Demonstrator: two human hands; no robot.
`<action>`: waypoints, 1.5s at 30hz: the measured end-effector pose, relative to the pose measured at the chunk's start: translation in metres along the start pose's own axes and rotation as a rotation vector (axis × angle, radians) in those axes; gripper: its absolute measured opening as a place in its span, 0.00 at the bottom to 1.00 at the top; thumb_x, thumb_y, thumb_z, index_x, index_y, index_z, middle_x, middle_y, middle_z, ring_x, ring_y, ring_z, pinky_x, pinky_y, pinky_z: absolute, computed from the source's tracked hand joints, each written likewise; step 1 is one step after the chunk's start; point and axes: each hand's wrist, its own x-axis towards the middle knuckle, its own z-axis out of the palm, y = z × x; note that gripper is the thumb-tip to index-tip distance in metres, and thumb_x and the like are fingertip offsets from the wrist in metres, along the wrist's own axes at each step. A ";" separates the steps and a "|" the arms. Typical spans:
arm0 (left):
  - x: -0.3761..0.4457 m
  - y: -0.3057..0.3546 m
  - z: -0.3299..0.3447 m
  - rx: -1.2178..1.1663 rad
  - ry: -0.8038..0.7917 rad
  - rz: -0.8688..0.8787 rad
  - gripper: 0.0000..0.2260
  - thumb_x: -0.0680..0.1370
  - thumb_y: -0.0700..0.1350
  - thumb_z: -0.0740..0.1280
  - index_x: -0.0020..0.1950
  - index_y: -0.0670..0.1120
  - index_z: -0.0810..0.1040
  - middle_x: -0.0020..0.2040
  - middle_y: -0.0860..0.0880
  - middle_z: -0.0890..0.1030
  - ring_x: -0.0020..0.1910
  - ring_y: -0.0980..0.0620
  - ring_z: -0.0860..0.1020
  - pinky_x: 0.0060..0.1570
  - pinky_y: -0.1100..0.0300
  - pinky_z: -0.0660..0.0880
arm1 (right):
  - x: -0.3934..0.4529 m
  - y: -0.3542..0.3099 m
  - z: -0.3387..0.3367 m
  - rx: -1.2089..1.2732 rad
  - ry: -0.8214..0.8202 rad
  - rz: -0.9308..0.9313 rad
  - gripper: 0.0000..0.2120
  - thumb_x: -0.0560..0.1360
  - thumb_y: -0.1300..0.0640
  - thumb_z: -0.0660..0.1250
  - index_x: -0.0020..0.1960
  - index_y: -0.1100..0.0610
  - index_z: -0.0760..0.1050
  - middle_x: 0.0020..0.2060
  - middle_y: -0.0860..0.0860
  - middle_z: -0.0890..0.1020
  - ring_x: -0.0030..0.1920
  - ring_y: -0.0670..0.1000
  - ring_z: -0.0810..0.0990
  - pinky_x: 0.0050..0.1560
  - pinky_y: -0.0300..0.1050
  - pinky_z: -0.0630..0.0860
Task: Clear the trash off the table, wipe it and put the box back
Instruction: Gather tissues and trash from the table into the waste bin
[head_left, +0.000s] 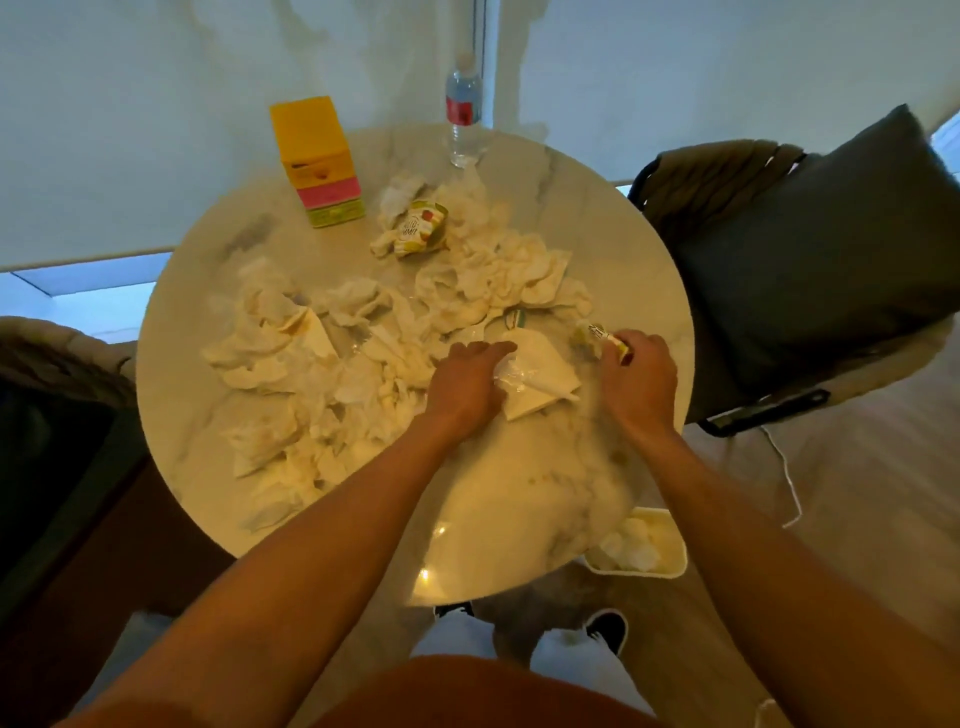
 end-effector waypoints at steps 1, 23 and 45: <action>0.003 -0.001 0.003 0.023 0.013 0.023 0.22 0.75 0.44 0.67 0.69 0.53 0.71 0.63 0.46 0.76 0.60 0.44 0.71 0.56 0.53 0.69 | -0.001 0.002 -0.006 0.021 0.014 0.011 0.12 0.80 0.53 0.62 0.60 0.57 0.76 0.53 0.55 0.77 0.50 0.52 0.77 0.51 0.43 0.75; -0.065 0.182 0.080 -0.697 0.145 -0.331 0.08 0.75 0.42 0.70 0.52 0.49 0.84 0.48 0.53 0.84 0.44 0.57 0.82 0.49 0.61 0.78 | -0.041 0.226 -0.133 0.328 -0.147 0.628 0.13 0.81 0.53 0.60 0.58 0.61 0.71 0.51 0.57 0.79 0.38 0.48 0.77 0.30 0.27 0.70; -0.016 0.156 0.405 -0.697 -0.375 -0.876 0.27 0.77 0.39 0.66 0.74 0.51 0.64 0.66 0.45 0.75 0.44 0.60 0.76 0.32 0.70 0.72 | -0.063 0.484 0.065 0.323 -0.413 1.090 0.05 0.77 0.53 0.61 0.50 0.47 0.75 0.51 0.52 0.78 0.46 0.57 0.82 0.48 0.58 0.81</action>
